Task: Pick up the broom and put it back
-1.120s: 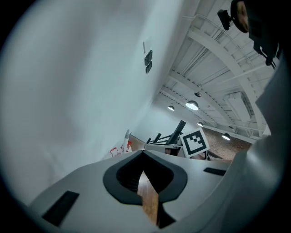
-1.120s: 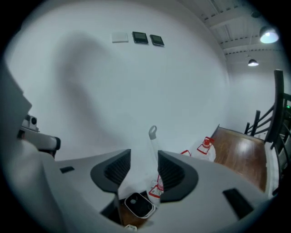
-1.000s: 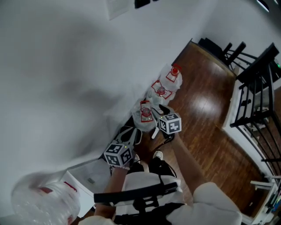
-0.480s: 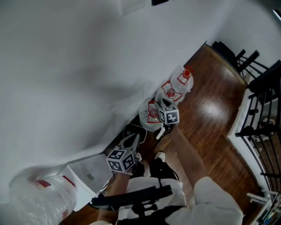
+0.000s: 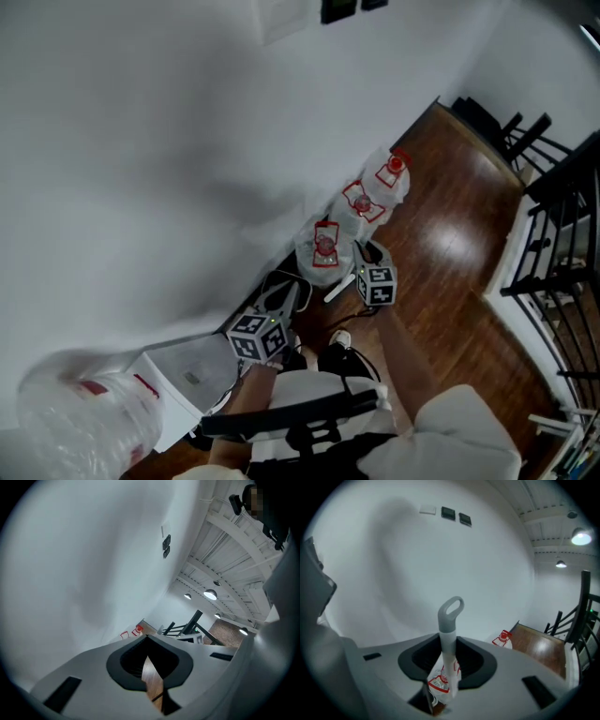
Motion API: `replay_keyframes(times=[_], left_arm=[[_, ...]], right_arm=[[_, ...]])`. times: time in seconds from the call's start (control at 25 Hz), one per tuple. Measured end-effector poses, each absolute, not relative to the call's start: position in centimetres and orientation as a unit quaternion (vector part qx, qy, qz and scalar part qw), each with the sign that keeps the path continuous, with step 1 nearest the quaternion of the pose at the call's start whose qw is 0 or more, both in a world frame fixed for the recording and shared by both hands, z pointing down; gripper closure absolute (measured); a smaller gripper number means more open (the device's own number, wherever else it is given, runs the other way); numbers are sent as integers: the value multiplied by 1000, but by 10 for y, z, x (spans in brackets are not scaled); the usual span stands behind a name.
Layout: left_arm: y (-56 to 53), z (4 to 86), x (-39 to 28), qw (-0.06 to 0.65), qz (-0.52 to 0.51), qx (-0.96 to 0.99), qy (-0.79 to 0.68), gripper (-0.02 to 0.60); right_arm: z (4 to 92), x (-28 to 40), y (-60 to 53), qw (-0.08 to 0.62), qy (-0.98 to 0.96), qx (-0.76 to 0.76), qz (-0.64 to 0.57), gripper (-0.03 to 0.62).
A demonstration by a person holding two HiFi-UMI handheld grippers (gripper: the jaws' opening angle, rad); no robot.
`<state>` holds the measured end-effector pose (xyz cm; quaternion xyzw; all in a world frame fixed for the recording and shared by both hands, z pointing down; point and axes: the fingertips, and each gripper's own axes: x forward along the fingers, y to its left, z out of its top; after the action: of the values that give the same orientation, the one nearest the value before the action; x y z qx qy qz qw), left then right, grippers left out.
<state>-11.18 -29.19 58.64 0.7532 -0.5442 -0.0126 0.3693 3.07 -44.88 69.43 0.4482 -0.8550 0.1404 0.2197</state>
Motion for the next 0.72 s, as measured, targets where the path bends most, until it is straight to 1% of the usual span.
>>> replay_keyframes(times=[0.12,0.2,0.32,0.4,0.56,0.72], left_arm=[[-297,585,-104,372,-17,761,-531,595],[-300,583,-95,368,-10,771,-520,595],[-305,579,-78,336,29,795,-505,595],[-308,576,-65,316,52,810,-492,595],[-314,564,-33,296,58,837,-458,595],[-316,553,-7,283,62,856,-429,595]], right_arm=[[691,66,-417,199,-856,455,142,468],[688,85,-398,210,-854,454,148,468],[674,113,-380,219,-840,470,158,467],[654,127,-370,202,-835,487,155,468],[595,147,-359,153,-832,516,132,468],[547,157,-353,129,-829,531,120,467]])
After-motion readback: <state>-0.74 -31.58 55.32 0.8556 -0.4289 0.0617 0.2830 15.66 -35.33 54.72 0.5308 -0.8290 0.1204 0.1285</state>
